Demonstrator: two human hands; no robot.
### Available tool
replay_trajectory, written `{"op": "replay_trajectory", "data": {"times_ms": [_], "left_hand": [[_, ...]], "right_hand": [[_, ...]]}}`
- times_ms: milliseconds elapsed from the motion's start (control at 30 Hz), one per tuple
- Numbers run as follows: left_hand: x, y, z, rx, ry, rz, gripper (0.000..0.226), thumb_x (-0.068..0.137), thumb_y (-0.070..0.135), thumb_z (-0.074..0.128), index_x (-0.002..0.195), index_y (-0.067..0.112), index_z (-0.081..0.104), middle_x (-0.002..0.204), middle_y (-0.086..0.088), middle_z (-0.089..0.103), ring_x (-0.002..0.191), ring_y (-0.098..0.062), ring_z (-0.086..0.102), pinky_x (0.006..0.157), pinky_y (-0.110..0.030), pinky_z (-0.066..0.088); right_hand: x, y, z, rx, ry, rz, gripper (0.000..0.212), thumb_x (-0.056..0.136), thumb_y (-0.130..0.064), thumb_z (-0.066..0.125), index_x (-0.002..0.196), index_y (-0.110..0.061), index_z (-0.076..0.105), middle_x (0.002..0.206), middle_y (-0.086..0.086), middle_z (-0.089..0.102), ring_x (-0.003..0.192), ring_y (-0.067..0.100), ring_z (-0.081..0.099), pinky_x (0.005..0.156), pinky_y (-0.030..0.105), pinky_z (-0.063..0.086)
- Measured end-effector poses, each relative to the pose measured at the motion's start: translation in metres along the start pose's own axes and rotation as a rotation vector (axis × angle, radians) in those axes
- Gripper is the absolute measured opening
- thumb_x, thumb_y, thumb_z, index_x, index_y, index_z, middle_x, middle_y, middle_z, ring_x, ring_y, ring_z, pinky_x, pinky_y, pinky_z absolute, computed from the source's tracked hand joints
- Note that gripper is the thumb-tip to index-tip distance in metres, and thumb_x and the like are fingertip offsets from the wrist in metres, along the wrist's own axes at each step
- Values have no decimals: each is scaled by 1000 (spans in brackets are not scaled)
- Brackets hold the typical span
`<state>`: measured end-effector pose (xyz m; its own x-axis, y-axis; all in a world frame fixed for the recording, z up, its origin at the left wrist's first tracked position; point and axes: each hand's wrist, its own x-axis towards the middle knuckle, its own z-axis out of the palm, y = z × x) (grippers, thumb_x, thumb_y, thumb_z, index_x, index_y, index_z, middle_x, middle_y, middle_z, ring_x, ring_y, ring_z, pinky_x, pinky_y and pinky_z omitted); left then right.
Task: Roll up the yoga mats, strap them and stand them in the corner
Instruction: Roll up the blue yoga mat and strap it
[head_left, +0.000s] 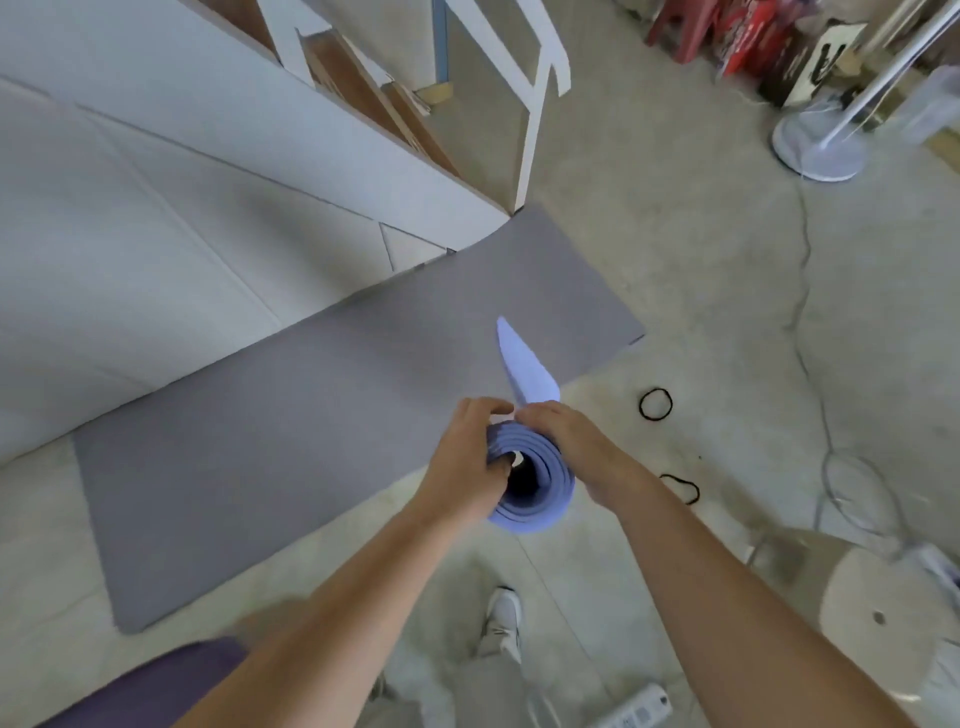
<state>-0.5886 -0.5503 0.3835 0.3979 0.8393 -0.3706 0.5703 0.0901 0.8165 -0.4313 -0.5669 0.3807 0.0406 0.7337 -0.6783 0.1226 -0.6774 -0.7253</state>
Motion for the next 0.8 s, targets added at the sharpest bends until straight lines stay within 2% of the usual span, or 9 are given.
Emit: {"op": "replay_trajectory", "data": {"times_ms": [67,200,300,400,467,533,600,700,800], "left_hand": [[25,-21,29,37,-65,-5,55,84,-6,55,132,20,51,129,8,48,108,-9,56,88,-19,43],[58,-59,83,70,-175,-42,58,87,-4,53,139,21,48,134,9,44,104,-4,54,87,-17,41],[73,-75,111,90,-204,-33,58,90,-2,54,145,15,45,140,8,42,107,-3,52,91,-15,39],[96,-76,123,115,-214,-26,55,92,5,57,145,12,44,142,7,40,105,-3,50,90,-14,36],[113,-73,124,199,-251,-26,42,93,9,57,135,10,54,132,6,42,100,-8,50,84,-15,34],[125,-70,125,314,-286,-31,20,93,13,56,112,8,59,115,5,51,95,-19,56,74,-26,36],[130,-68,125,426,-293,-43,12,91,15,56,101,7,56,98,-3,61,89,-29,59,69,-36,43],[135,-67,121,594,-295,-68,16,90,10,55,105,8,51,104,-7,57,93,-31,56,73,-37,42],[133,-69,122,684,-305,-70,44,91,9,58,132,8,43,129,-10,50,113,-34,54,84,-40,44]], "right_hand": [[26,39,-16,5,65,54,29,96,-30,59,91,-2,58,83,3,60,74,16,56,71,32,44],[74,111,-36,105,107,240,38,93,-49,58,111,-15,55,105,-1,58,88,19,54,76,37,45],[106,153,-47,114,107,297,32,89,-53,58,92,-21,59,91,-1,61,81,19,56,73,36,46],[131,166,-59,101,145,281,17,88,-35,66,82,-19,64,73,-3,64,67,18,57,62,30,45],[148,163,-69,-58,165,284,14,86,-23,66,73,-18,63,68,2,60,63,21,52,57,27,42],[164,157,-75,-388,209,251,31,86,-14,58,57,-18,48,59,2,44,61,24,37,50,27,31],[168,150,-79,-650,279,188,35,86,-11,51,53,-17,40,58,0,37,65,26,36,51,30,29],[157,149,-90,-698,287,-12,29,85,-8,49,57,-15,50,64,0,46,68,26,46,58,35,40],[133,158,-93,-688,195,-253,23,89,-12,52,75,-12,70,77,1,57,76,26,56,69,36,49]]}}
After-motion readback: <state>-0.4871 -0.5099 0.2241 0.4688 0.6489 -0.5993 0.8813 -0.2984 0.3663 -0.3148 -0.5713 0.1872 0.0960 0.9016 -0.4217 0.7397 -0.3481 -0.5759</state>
